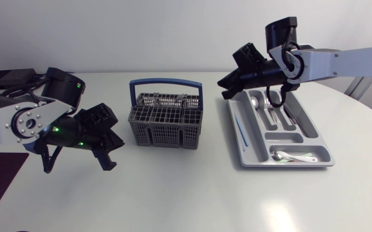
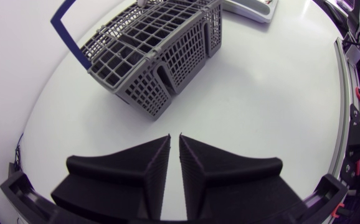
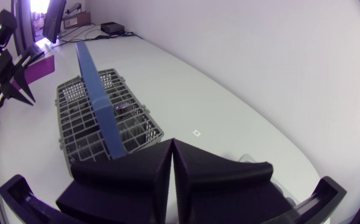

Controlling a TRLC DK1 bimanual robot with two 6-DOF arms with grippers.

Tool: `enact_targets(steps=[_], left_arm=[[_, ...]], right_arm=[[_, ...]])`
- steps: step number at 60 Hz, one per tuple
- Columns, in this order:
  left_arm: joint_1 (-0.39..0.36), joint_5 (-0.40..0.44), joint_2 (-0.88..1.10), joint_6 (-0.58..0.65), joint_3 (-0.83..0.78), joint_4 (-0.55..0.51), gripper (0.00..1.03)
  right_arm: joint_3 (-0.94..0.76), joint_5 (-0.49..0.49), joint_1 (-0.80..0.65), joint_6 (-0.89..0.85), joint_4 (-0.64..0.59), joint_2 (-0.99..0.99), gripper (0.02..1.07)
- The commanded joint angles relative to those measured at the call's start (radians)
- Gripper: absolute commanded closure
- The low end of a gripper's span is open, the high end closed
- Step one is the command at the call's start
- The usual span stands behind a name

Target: Unload the cutlery basket into the drawer organizer.

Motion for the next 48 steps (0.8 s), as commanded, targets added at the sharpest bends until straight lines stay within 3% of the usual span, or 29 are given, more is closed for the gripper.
enact_targets(steps=[1, 16, 29, 48], left_arm=[[-0.017, 0.01, 0.031, 0.023, -0.035, 0.039, 0.93], [-0.043, 0.01, 0.114, 0.013, -0.037, 0.154, 0.93], [-0.023, 0.01, 0.185, 0.02, -0.026, 0.254, 0.93], [0.052, 0.01, 0.309, 0.012, 0.052, 0.384, 0.93]], right_arm=[[0.069, -0.014, 0.009, 0.07, -0.017, 0.063, 1.02], [0.22, -0.066, 0.017, 0.154, -0.055, 0.177, 1.02], [0.267, -0.105, 0.048, 0.172, -0.098, 0.221, 1.02], [0.175, -0.197, 0.066, 0.149, -0.132, 0.154, 1.02]])
